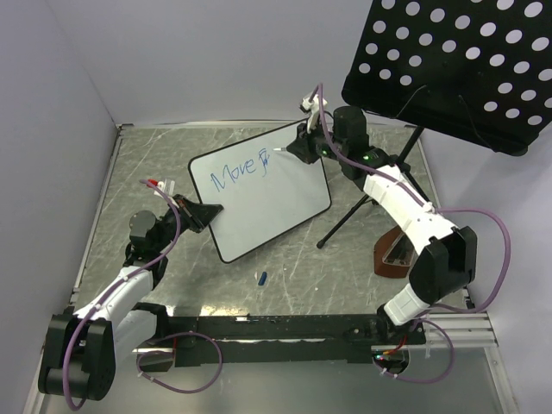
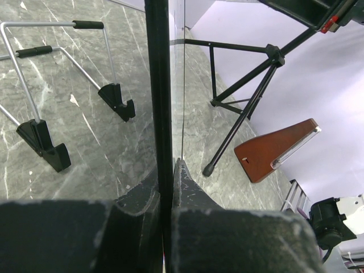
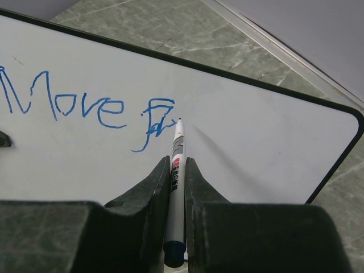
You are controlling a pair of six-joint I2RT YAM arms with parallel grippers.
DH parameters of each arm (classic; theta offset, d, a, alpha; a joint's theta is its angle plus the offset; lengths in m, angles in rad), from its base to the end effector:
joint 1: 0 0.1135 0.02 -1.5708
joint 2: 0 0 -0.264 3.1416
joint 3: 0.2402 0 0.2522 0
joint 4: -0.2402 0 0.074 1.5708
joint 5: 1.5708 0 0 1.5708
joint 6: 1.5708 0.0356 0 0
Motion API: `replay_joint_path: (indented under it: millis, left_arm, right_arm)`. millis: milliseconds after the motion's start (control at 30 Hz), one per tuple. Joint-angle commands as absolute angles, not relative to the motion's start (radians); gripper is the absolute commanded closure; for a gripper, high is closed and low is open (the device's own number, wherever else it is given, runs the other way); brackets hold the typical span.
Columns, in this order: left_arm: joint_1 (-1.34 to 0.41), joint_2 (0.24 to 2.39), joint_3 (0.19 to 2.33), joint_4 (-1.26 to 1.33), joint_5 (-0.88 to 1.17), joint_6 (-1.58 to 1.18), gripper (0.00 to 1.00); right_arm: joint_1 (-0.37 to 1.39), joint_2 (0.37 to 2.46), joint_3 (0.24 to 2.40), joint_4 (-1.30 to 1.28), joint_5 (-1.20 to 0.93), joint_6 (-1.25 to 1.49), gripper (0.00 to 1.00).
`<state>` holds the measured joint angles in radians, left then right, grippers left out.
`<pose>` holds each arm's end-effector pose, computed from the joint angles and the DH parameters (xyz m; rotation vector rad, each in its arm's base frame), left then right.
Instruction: Write a sentence on the whiteboard
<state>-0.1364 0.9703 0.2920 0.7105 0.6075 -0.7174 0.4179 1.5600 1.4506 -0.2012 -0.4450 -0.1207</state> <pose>0.1977 -0.0477 0.2276 0.0375 1.6596 -1.1259 0.3303 0.1635 0.3779 -0.7957 1.7221 0.6209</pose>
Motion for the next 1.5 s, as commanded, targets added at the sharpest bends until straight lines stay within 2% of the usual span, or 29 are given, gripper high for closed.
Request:
replay_joint_path:
  millis: [0,1467]
  left_arm:
    - [-0.143,0.965,0.302,0.681,0.638,-0.603,0.99]
    - [-0.143,0.971,0.305,0.689,0.644,-0.603,0.99]
  right_arm:
    - [0.414,1.589,1.474,-0.169,-0.452,-0.124,1.0]
    - [0.417,1.6,1.459,-0.206,-0.494,-0.135,1.0]
